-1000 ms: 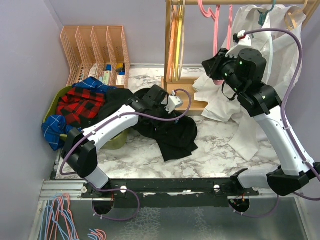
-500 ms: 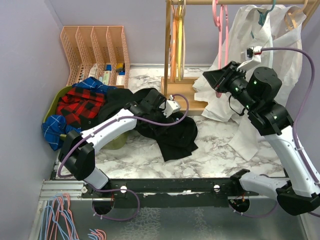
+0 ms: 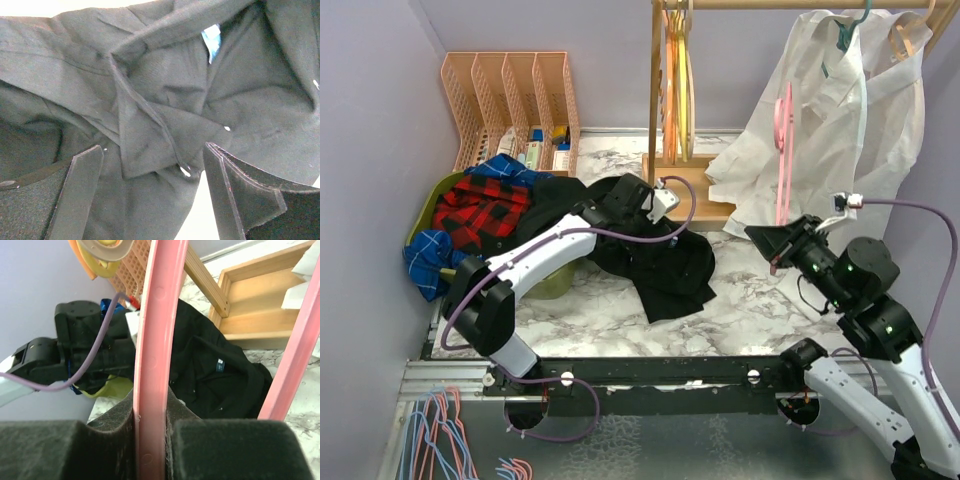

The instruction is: Place the shirt on the hanger

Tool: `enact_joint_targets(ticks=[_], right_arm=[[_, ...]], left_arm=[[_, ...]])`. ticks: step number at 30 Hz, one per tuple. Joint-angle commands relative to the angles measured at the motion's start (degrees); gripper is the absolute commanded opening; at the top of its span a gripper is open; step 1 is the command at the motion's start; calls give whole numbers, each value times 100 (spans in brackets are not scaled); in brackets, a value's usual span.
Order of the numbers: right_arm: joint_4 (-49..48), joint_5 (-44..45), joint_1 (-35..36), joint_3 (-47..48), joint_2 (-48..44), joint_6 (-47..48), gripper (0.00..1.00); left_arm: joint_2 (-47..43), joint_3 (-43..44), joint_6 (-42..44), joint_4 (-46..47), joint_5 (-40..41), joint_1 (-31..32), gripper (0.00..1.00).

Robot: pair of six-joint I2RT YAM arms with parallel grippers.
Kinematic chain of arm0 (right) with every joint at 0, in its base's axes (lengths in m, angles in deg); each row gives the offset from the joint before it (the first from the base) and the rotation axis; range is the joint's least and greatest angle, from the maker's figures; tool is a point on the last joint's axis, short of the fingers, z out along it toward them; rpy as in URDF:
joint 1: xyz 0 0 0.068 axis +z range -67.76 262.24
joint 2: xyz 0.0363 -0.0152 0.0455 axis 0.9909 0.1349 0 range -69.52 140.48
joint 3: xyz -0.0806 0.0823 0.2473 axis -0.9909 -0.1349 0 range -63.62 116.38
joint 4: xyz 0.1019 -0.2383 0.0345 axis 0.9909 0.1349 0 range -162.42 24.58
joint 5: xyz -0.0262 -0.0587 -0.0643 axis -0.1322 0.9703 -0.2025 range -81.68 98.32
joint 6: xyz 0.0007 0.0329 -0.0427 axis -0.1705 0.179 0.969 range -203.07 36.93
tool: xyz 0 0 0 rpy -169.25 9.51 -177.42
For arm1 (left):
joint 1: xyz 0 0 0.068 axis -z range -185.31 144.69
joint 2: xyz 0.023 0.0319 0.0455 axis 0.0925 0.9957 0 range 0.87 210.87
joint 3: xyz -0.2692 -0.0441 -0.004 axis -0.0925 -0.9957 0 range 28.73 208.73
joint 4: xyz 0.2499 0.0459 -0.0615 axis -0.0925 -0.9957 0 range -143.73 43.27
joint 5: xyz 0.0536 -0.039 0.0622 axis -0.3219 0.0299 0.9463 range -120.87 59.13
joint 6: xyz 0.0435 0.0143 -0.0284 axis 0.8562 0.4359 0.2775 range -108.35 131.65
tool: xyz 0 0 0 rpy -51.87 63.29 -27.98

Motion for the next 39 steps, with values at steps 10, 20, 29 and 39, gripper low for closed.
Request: enact_joint_targets(ticks=[10, 20, 29, 39], right_arm=[[294, 346, 5, -7, -709, -24, 1], [-395, -2156, 9, -1147, -1370, -699, 1], [-1321, -3320, 8, -2378, -3079, -2899, 1], [-1284, -4269, 10, -2461, -3084, -3812, 1]], left_arm=[[951, 612, -331, 170, 910, 55, 64], [857, 415, -176, 178, 880, 62, 0], [-434, 557, 278, 127, 417, 49, 0], [-743, 861, 589, 144, 234, -49, 0]])
